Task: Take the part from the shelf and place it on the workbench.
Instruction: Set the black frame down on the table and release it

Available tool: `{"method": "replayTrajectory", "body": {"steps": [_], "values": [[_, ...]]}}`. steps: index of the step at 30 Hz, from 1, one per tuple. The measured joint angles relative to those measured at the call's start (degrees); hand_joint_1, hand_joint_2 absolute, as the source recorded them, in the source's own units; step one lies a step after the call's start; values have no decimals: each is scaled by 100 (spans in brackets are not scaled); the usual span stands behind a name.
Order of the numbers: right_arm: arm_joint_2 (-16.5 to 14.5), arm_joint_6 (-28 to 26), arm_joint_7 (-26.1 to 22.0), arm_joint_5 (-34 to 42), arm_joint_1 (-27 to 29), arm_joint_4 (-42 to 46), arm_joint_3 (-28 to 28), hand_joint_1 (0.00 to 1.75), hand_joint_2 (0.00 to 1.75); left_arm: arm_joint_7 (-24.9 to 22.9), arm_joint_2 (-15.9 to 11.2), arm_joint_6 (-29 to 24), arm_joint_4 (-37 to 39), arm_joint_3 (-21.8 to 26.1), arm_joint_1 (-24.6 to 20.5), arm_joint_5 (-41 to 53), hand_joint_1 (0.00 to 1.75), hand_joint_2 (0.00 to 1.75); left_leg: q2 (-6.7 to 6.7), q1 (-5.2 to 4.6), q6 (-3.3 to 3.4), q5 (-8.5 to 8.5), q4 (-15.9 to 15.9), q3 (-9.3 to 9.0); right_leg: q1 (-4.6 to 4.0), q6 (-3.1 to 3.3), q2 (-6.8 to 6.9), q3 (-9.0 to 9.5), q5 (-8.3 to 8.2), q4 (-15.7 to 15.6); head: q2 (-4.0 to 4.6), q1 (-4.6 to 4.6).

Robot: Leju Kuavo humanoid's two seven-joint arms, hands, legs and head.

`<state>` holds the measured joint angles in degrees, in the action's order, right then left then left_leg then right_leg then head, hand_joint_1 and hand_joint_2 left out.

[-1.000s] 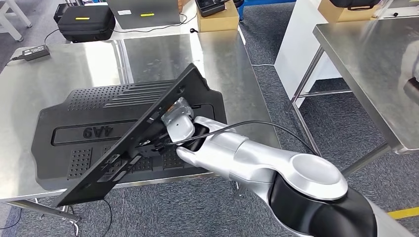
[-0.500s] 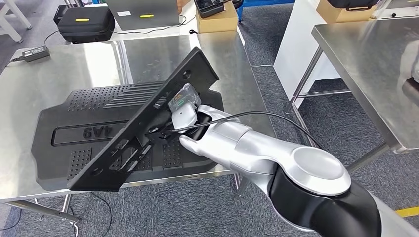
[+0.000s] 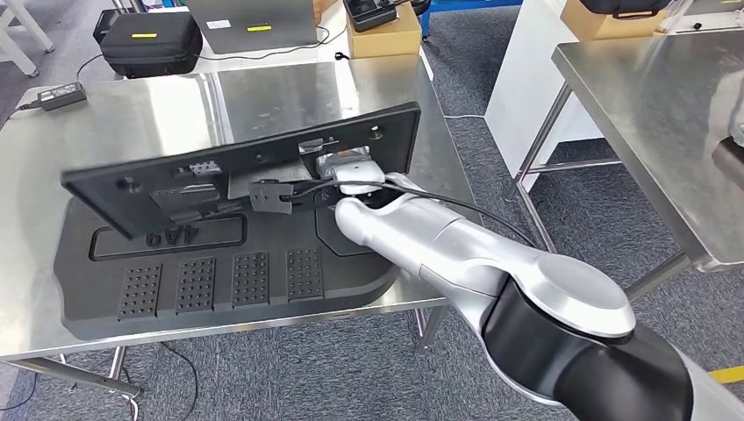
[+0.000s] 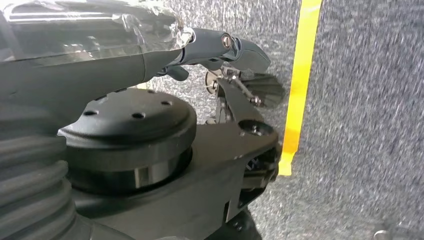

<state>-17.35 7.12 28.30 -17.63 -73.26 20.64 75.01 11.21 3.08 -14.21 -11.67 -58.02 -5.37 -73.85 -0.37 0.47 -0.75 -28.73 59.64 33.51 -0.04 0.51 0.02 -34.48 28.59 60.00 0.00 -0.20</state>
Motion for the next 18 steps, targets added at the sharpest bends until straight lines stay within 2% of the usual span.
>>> {"method": "replayTrajectory", "body": {"steps": [4,9,12,18], "values": [[-8,-374,-450,702,27,-27,-563,175,175,-102,9,26,0,-49,-3,22,0,175,0,0,-2,-2,-1,0,0,0,1,1,2,0,1,3],[-40,-458,-560,825,29,-56,-1026,175,175,-166,34,-4,0,-153,-12,50,0,175,0,0,-2,-2,-3,-1,0,0,0,1,2,0,1,5],[-86,-218,-493,633,37,-74,-1147,175,175,-173,47,-18,0,-183,-23,50,0,175,1,0,-3,-2,-3,-2,0,0,0,2,2,0,1,5],[-151,376,-302,154,177,-75,-1021,175,175,-145,71,-22,-1,-183,-29,-15,0,175,1,0,-3,-2,-4,-1,0,0,0,1,2,0,0,10]]}}
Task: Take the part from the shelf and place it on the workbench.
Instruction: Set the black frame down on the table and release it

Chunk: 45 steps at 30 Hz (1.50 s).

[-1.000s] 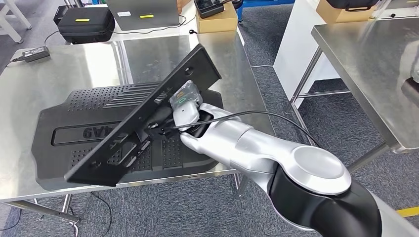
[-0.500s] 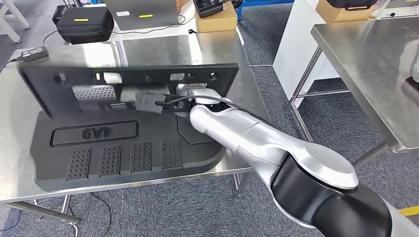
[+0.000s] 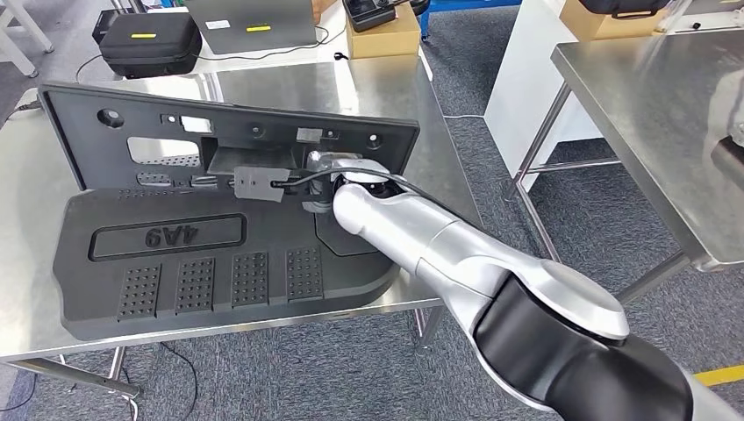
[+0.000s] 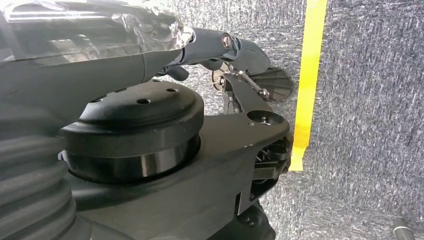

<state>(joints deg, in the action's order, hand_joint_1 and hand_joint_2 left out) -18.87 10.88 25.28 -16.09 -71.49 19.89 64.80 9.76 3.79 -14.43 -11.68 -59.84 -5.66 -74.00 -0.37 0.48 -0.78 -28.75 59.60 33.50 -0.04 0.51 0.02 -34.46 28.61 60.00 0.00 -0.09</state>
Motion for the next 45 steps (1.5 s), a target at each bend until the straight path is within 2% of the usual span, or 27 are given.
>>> {"method": "replayTrajectory", "body": {"steps": [5,10,19,34,45], "values": [[-33,321,38,-281,54,0,187,175,175,-23,14,-44,1,0,-2,-37,0,175,0,0,0,0,0,0,0,0,1,0,0,0,0,-3],[-49,368,31,-349,84,0,347,175,175,-34,23,-59,1,0,-2,-37,0,175,0,0,0,0,0,0,0,0,1,0,0,0,0,-1],[-45,471,-175,-994,274,-11,961,175,175,-189,36,-130,-2,-13,-5,-29,0,175,1,0,-1,-1,0,-1,0,0,0,-1,0,-1,0,1],[-43,775,-418,-1307,470,-35,1607,175,175,-17,80,-17,-4,-126,-18,-29,0,175,4,0,-1,-1,-2,-15,0,0,-4,10,0,-2,1,2],[-33,871,-402,-1254,469,-37,1769,175,175,-37,115,-8,-2,-144,-20,-22,0,175,7,-2,-1,-1,-4,-34,1,0,-4,29,0,-3,1,1]]}}
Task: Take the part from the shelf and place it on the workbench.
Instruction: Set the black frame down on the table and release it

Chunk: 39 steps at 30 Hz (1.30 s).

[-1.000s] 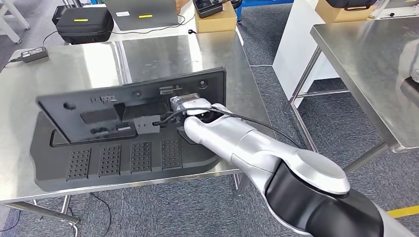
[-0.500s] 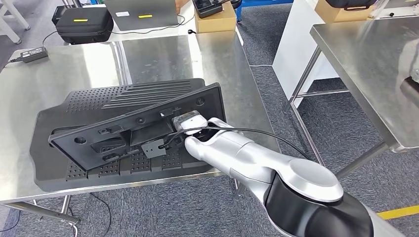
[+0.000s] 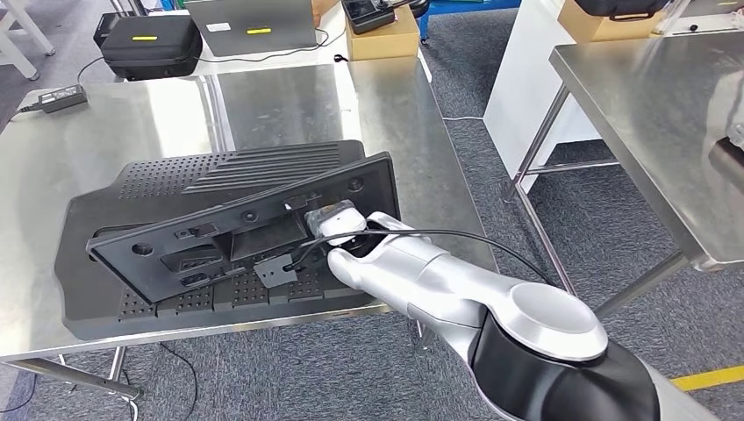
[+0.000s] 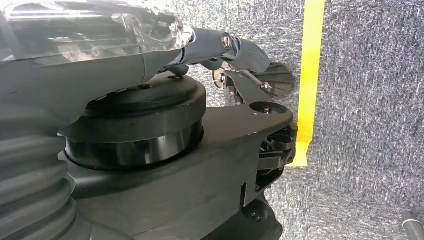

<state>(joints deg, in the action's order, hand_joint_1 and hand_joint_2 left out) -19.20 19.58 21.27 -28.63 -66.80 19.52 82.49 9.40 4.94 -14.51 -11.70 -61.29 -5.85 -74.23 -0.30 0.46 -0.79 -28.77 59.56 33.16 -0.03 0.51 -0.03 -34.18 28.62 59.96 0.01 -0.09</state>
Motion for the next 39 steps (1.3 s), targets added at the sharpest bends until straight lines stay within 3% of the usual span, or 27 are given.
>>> {"method": "replayTrajectory", "body": {"steps": [10,19,27,39], "values": [[23,-8,56,46,-3,-7,56,175,175,-25,2,51,-1,-34,-4,52,0,175,1,-2,0,0,0,-10,1,0,0,9,0,-1,-1,3],[268,-165,-152,-23,-45,-13,80,175,175,-130,2,232,10,-156,-6,202,0,175,-5,-15,2,1,0,-15,9,-1,3,18,0,-2,-1,2],[473,-1230,-304,-297,-142,-19,149,175,175,-136,2,355,37,-286,-7,237,0,175,-5,-21,9,3,0,-14,21,-11,-8,16,-7,-2,-1,-5],[481,-1234,-288,-197,-151,-27,198,175,175,-181,2,358,65,-412,-31,291,0,175,-7,-29,13,-1,-2,-11,25,-18,-8,12,0,-6,-1,0]]}}
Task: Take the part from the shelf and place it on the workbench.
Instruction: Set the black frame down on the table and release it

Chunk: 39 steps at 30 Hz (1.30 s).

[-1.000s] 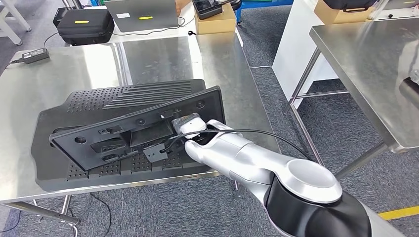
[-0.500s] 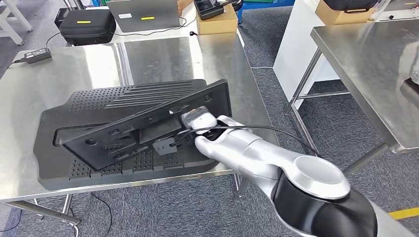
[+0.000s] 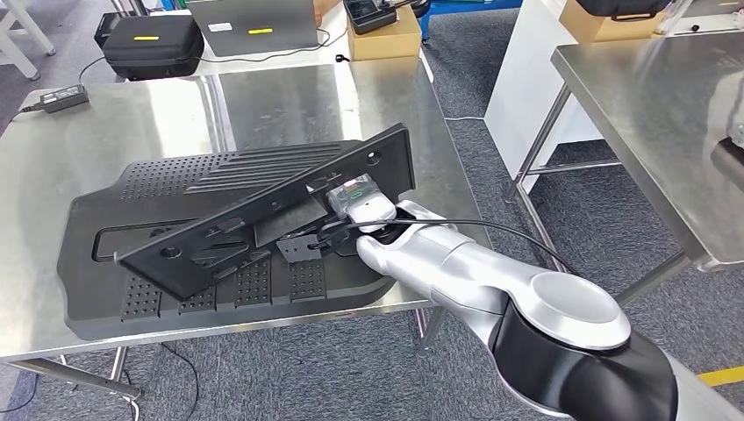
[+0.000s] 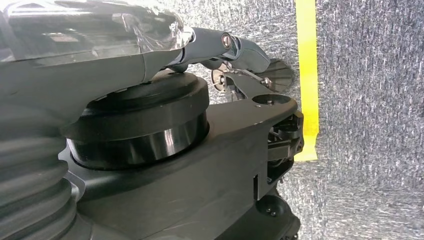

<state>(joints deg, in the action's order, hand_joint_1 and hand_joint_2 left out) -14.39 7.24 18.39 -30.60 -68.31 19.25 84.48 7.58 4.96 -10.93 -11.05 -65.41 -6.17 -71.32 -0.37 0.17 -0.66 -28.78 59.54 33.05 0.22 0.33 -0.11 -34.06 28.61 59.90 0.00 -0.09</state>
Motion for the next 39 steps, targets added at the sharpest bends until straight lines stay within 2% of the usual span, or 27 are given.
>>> {"method": "replayTrajectory", "body": {"steps": [14,24,31,35,39], "values": [[66,284,86,195,3,-45,-2,175,175,-120,4,4,1,-55,-25,45,0,175,0,-4,0,0,-1,0,0,0,0,0,0,0,0,1],[75,426,433,460,-3,-77,-24,175,175,-144,20,-4,10,-60,-37,-2,0,175,0,-5,1,0,-1,0,1,-1,0,1,0,0,0,1],[75,309,658,535,-4,-88,-60,175,175,-202,34,-7,14,-63,-50,-7,0,175,0,-5,1,0,-1,0,1,-1,1,2,0,0,1,3],[75,361,729,562,-5,-96,-120,0,0,-227,37,-10,16,-64,-57,-13,0,175,0,-6,1,0,-1,0,2,-1,1,2,0,0,0,1],[75,372,761,592,-8,-102,-156,0,0,-227,37,-12,16,-64,-59,-24,0,175,0,-6,1,0,-1,0,2,-1,1,1,0,0,0,1]]}}
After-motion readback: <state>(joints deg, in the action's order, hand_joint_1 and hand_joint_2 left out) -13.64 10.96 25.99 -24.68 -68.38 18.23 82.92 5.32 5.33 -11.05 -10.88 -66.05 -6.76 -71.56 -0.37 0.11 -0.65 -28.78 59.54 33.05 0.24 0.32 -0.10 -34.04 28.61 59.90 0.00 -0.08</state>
